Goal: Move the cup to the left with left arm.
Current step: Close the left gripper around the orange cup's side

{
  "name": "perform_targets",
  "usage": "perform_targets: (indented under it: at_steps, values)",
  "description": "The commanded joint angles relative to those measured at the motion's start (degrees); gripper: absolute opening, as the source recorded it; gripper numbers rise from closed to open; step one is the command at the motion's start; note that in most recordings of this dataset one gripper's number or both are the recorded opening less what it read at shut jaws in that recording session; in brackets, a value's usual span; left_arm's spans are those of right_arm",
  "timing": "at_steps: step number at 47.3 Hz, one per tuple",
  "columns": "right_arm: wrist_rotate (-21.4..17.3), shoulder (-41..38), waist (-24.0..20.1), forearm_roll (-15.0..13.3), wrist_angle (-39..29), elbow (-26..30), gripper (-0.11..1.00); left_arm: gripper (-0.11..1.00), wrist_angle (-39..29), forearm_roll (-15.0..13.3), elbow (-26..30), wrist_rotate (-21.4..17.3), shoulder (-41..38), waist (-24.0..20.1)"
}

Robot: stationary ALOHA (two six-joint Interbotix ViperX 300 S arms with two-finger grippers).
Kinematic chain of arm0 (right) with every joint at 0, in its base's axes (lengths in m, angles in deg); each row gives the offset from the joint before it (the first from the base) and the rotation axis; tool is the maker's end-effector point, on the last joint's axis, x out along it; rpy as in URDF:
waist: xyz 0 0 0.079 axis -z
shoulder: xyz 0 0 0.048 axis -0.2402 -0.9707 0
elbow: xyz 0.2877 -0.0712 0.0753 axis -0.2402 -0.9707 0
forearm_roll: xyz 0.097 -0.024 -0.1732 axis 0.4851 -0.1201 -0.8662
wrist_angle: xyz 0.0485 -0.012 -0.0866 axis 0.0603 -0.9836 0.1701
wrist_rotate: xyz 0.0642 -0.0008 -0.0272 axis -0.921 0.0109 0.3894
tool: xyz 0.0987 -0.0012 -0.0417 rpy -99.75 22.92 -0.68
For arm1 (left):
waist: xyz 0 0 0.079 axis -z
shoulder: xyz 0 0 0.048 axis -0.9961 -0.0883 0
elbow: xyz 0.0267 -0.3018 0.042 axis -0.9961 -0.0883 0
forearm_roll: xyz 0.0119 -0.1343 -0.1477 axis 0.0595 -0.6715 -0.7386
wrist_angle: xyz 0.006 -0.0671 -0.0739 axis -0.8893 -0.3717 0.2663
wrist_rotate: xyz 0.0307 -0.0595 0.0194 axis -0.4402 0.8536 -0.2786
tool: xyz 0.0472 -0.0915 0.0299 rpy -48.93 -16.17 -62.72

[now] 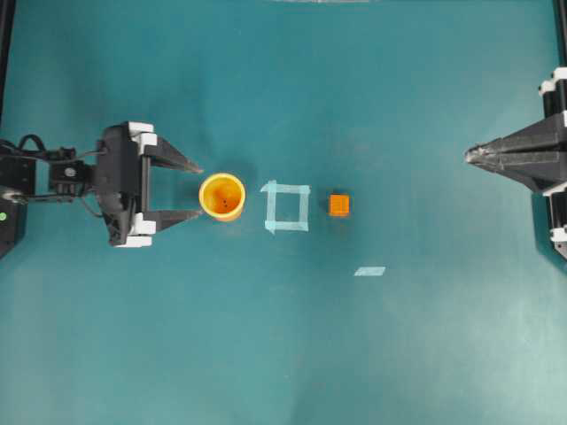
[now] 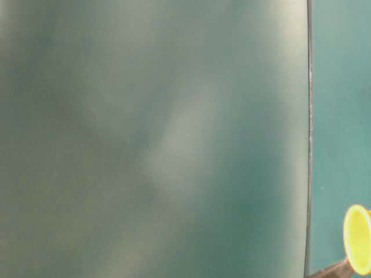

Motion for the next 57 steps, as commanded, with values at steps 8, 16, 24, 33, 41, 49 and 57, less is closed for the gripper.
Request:
perform_targets:
  at_steps: [8,16,24,33,41,49,57]
  values:
    - [0.0,0.26,0.09,-0.18,-0.88,2.11,-0.01,0.8,-2.02,0.0,4.04,0.09,-2.37,-0.35]
    - [0.0,0.26,0.09,-0.18,-1.49,2.37,-0.01,0.82,-2.11,0.0,5.63,0.26,-4.13,-0.18]
    - [0.0,0.26,0.09,-0.18,-1.76,2.46,-0.01,0.82,-2.11,0.0,6.59,1.14,-4.92,0.09]
    - [0.0,0.26,0.0,-0.18,-2.46,2.46,-0.01,0.82,-2.2,0.0,8.17,2.55,-5.8,0.79]
    - [0.0,0.26,0.09,-0.18,-2.72,2.46,-0.01,0.83,-2.37,0.0,10.28,3.78,-7.12,1.76]
    - [0.0,0.26,0.09,-0.18,-2.72,2.55,-0.01,0.83,-2.9,0.0,12.74,3.96,-8.96,2.2]
    - [0.0,0.26,0.09,-0.18,-2.72,2.46,-0.01,0.83,-3.87,0.0,13.62,3.34,-9.49,1.76]
